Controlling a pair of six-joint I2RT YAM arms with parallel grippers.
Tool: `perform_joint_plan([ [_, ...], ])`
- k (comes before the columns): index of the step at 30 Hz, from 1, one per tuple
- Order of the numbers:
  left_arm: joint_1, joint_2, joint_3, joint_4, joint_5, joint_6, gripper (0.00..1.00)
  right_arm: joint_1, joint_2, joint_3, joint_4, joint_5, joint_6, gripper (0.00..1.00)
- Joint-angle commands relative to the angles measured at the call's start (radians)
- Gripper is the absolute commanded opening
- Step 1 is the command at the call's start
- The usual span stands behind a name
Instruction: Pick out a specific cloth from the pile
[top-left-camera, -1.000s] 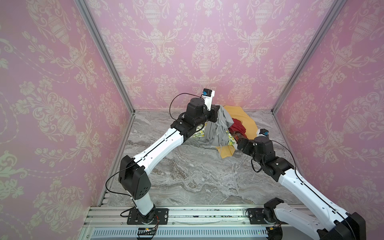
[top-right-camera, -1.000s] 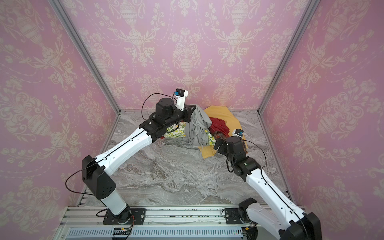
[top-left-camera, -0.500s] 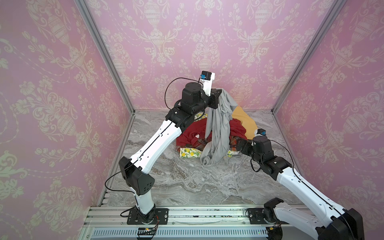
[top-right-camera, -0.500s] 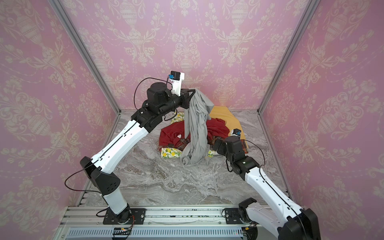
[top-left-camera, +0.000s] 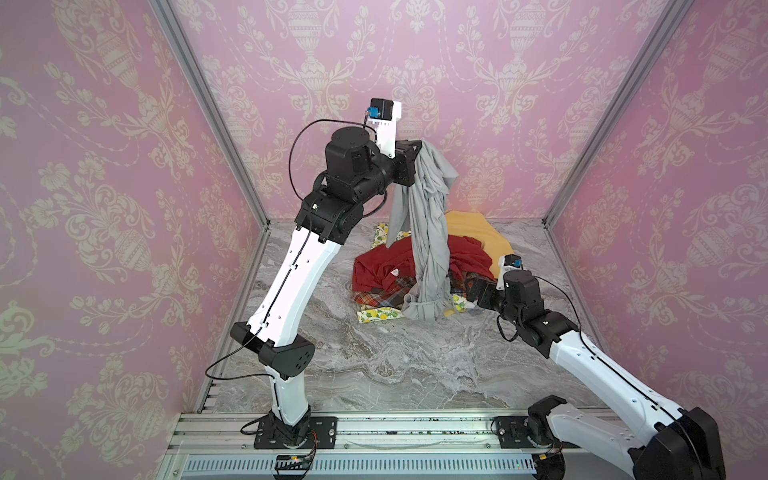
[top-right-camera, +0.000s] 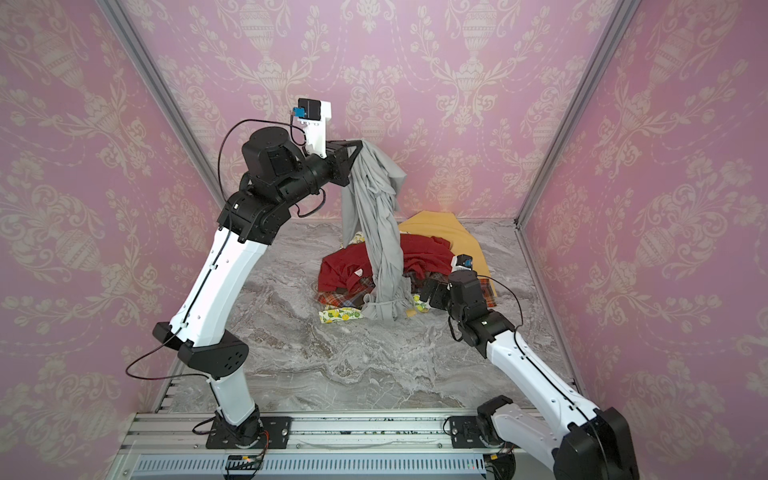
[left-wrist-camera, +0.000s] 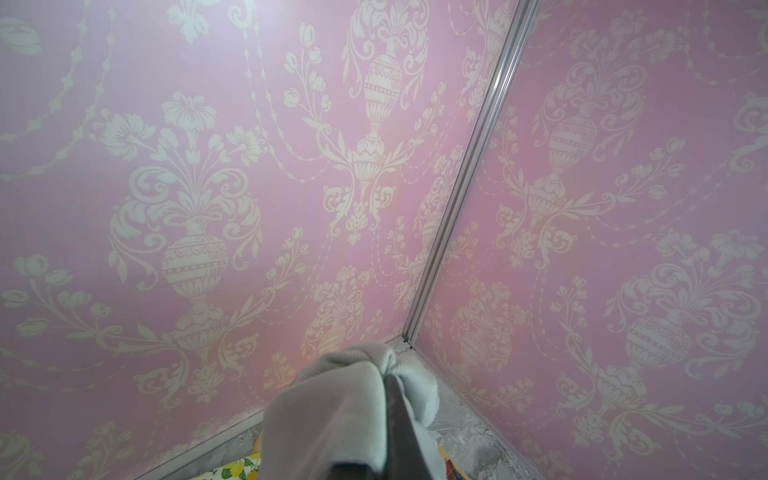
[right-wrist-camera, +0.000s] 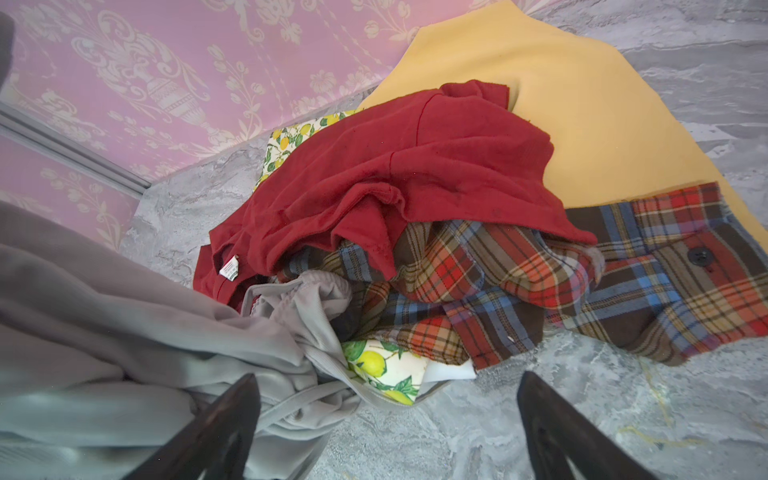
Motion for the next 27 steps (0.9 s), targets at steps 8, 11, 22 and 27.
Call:
perform_joint_plan([
  [8, 0.065, -0.016, 0.114, -0.089, -0.011, 0.022, 0.0, 0.218, 0.128, -0.06, 0.259, -0.055, -0.216, 1.0],
  [11, 0.067, -0.022, 0.106, -0.098, -0.013, 0.026, 0.0, 0.288, 0.216, -0.075, 0.377, -0.036, -0.255, 1.0],
  [22, 0.07, -0.058, 0.048, -0.14, -0.044, 0.05, 0.0, 0.353, 0.519, 0.108, 0.537, 0.142, -0.409, 0.0],
  [27, 0.113, -0.087, -0.018, -0.202, -0.077, 0.075, 0.0, 0.38, 0.376, 0.213, 0.341, 0.12, -0.397, 0.0],
])
